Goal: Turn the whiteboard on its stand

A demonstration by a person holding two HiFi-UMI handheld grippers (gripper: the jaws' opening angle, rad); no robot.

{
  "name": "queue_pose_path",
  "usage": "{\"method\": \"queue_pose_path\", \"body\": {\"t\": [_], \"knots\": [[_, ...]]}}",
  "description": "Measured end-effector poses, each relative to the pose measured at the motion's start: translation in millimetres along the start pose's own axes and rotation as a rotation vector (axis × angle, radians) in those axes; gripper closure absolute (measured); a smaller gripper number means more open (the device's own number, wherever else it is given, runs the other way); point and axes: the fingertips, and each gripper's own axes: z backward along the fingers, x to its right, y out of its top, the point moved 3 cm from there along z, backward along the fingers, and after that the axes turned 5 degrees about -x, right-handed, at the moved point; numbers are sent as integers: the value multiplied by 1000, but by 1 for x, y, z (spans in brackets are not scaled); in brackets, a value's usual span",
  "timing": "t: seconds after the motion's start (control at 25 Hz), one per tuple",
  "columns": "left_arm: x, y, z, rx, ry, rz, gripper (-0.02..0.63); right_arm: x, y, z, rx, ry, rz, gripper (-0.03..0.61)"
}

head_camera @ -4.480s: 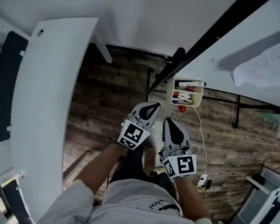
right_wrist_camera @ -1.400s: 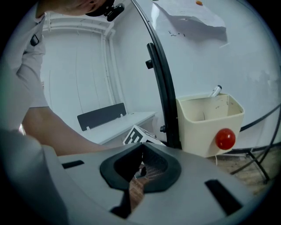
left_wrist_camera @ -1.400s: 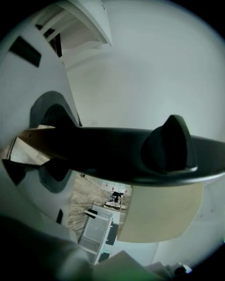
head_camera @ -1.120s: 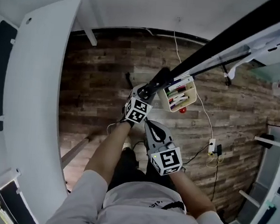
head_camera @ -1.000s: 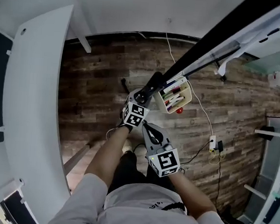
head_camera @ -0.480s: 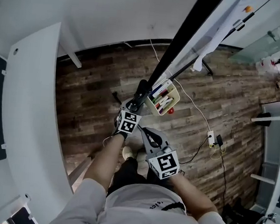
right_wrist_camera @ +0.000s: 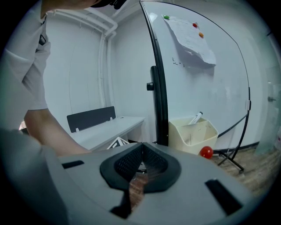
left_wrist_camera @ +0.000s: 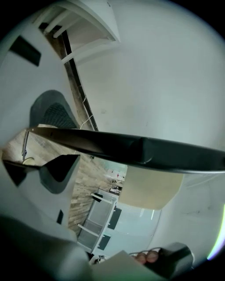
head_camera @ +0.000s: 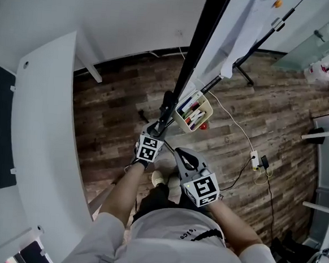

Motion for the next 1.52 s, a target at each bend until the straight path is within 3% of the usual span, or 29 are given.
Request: {"method": "queue_pose_path", "body": {"t": [0.24,0.64,0.92,1.28,1.52], "knots": [[27,4,57,53,-87,119,464,1,0,7,1,-8,-16,566],[77,85,138,206,-152,61,532,10,24,10,34,-37,-21,566],[91,138,181,238,-119,92,598,22,62,37,97,-75,-34,566],[117,217,238,368,-166,66,601,23,118,69,169,-77,-75,566],[128,237,251,394,-167,40,601,18,137,79,189,-89,-47,566]]}}
